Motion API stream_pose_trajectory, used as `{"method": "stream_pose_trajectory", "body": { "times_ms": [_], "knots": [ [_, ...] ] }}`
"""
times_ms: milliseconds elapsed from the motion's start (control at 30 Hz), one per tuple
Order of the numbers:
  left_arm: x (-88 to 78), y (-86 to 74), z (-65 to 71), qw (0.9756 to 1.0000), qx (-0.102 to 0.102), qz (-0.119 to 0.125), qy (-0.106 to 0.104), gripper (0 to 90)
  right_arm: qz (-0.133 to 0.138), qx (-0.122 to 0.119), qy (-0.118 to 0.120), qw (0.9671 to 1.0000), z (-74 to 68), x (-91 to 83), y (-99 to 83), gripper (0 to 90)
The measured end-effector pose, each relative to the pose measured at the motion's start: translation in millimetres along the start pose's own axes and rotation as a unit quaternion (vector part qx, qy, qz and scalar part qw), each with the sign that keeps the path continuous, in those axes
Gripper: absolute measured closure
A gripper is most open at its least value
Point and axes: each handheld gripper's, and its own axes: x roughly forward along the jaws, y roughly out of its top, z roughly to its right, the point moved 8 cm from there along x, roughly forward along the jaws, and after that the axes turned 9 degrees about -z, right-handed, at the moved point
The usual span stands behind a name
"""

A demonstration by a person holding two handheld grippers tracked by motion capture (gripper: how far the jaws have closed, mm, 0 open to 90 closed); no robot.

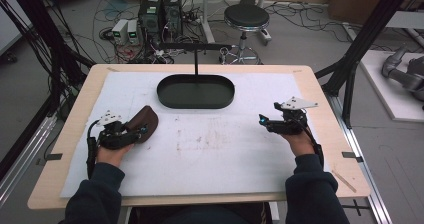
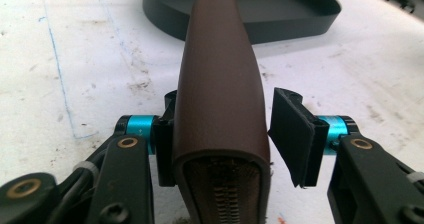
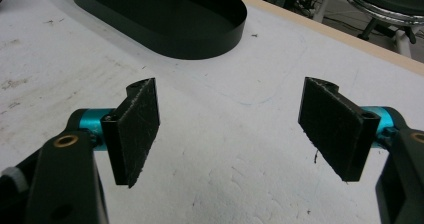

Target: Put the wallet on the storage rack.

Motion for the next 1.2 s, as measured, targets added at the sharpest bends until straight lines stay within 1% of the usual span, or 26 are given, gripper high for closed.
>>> {"method": "stream_pose_trajectory", "body": {
  "times_ms": [33,67,133,167,233,267,300,400,433,467,500,533,567,633,767,800,867,900,933,1000,1100,1133,1200],
  "knots": [
    [0.9,-0.4,-0.5,1.0,0.0,-0.003,0.003,50.7,0.0,0.0,0.0,1.0,0.0,0.0,0.0,24.8],
    [2.2,-1.2,-1.0,0.9999,0.004,-0.007,0.008,54.2,0.0,0.001,0.0,1.0,0.0,-0.2,0.0,24.8],
    [2.1,-0.6,0.1,0.9999,0.007,-0.007,0.006,60.6,0.0,0.0,0.0,1.0,0.4,-0.5,-0.2,24.9],
    [2.1,-0.6,0.1,0.9999,0.007,-0.007,0.006,62.2,0.0,0.002,0.001,1.0,0.2,-0.8,0.0,24.9],
    [2.2,0.7,2.4,0.9999,0.012,-0.009,0.002,63.4,0.001,0.001,0.0,1.0,0.5,-1.0,0.2,25.0],
    [2.2,2.1,3.6,0.9999,0.014,-0.007,-0.002,64.3,0.001,0.002,0.001,1.0,0.6,-1.3,0.0,25.0],
    [2.1,3.9,5.2,0.9999,0.01,-0.001,-0.007,64.4,0.001,0.002,0.0,1.0,0.9,-1.5,0.0,25.0],
    [2.0,11.4,8.9,0.9996,0.018,0.005,-0.019,64.8,0.004,0.003,0.001,1.0,1.5,-2.0,0.5,25.0],
    [3.1,20.1,11.0,0.9994,0.026,0.009,-0.022,64.9,0.005,0.003,0.001,1.0,1.9,-2.1,0.5,25.0],
    [3.1,20.1,11.0,0.9994,0.026,0.009,-0.022,64.9,0.005,0.006,0.001,1.0,2.1,-2.2,0.6,25.1],
    [3.8,25.8,11.9,0.9992,0.027,0.011,-0.025,64.9,0.005,0.006,0.001,1.0,2.1,-2.2,0.6,25.1],
    [4.9,39.7,14.7,0.9987,0.029,0.022,-0.035,64.9,0.007,0.006,0.001,1.0,3.1,-2.2,0.7,25.0],
    [4.9,39.7,14.7,0.9987,0.029,0.022,-0.035,64.9,0.007,0.008,0.002,0.9999,3.1,-2.3,0.9,25.0],
    [5.7,55.4,18.3,0.998,0.032,0.034,-0.042,64.9,0.006,0.008,0.001,0.9999,3.4,-2.4,0.7,25.1],
    [11.4,88.2,27.1,0.9961,0.038,0.05,-0.062,64.8,0.008,0.01,0.003,0.9999,4.5,-1.4,0.8,25.0],
    [14.2,96.0,28.8,0.9957,0.041,0.05,-0.067,64.8,0.008,0.013,0.004,0.9999,4.9,-1.2,0.9,25.0],
    [22.7,110.2,32.5,0.9947,0.047,0.05,-0.077,64.8,0.009,0.011,0.006,0.9999,5.3,-1.4,0.7,25.0],
    [28.1,116.5,34.0,0.9944,0.049,0.051,-0.079,64.8,0.009,0.011,0.006,0.9999,5.3,-1.4,0.7,25.0],
    [34.1,121.7,35.4,0.9942,0.051,0.046,-0.082,64.8,0.01,0.013,0.006,0.9998,5.6,-1.7,1.0,25.1],
    [48.0,130.4,38.0,0.9943,0.059,0.038,-0.081,64.8,0.011,0.014,0.007,0.9998,6.6,-2.1,0.9,25.0],
    [70.4,137.9,39.6,0.9945,0.067,0.016,-0.079,64.7,0.013,0.019,0.009,0.9997,7.5,-2.7,0.8,25.0],
    [77.4,139.2,39.1,0.9945,0.066,0.009,-0.08,64.7,0.015,0.018,0.009,0.9997,8.1,-3.0,0.9,25.0],
    [91.2,140.7,37.3,0.9949,0.058,-0.002,-0.083,64.6,0.017,0.02,0.011,0.9996,9.4,-3.6,0.5,25.0]
  ]
}}
